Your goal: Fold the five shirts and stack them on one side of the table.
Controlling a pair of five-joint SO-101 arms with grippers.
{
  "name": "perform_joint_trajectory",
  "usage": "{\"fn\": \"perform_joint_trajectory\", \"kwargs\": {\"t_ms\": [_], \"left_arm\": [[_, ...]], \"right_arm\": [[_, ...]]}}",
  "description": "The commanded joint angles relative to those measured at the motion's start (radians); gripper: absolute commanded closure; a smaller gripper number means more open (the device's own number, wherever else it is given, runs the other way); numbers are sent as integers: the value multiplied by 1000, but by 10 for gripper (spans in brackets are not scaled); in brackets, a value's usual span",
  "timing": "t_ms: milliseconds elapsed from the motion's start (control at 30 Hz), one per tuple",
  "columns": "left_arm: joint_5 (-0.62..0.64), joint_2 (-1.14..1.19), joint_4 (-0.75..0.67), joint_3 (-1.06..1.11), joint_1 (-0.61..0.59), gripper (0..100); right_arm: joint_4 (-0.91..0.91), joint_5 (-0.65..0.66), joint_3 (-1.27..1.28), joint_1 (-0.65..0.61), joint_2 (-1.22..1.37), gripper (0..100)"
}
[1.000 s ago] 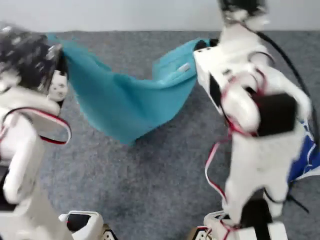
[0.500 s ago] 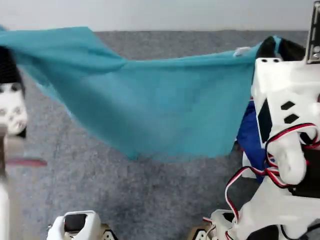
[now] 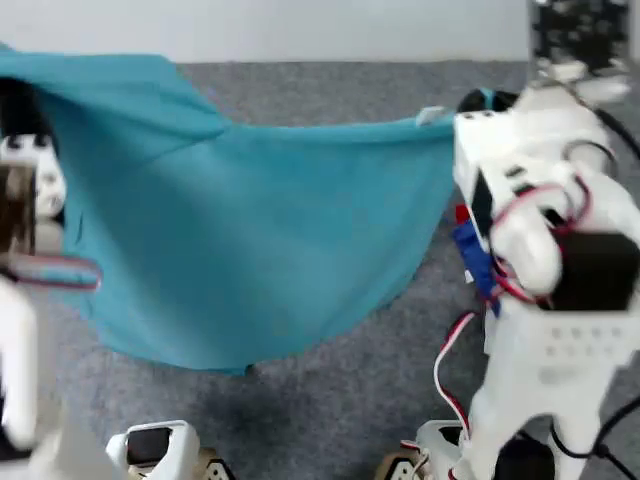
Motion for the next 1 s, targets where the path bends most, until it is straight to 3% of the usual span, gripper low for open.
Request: {"fn": "perform_joint_trajectory", "kwargs": {"t_ms": [0,167,300,467,633,767,967], "left_arm": [[6,87,-100,33,-11,987],[9,330,-276,-134,-14,986],[9,531,-307,-444,-12,986],[5,772,-304,-869,-14,986],[5,921,-299,-1078,-9,986],[6,974,-232,-1070,-12,986],[5,996,18,-1073,-14,986]], "right_arm": [[-216,-8,109,-8,-5,989],[-375,-2,121,-8,74,989],[-464,0,48,-5,191,989],[-447,51,-345,-10,378,990],[-337,64,-764,-8,618,990],[-231,64,-919,-8,782,990],[-79,60,-987,-7,905,990]]}}
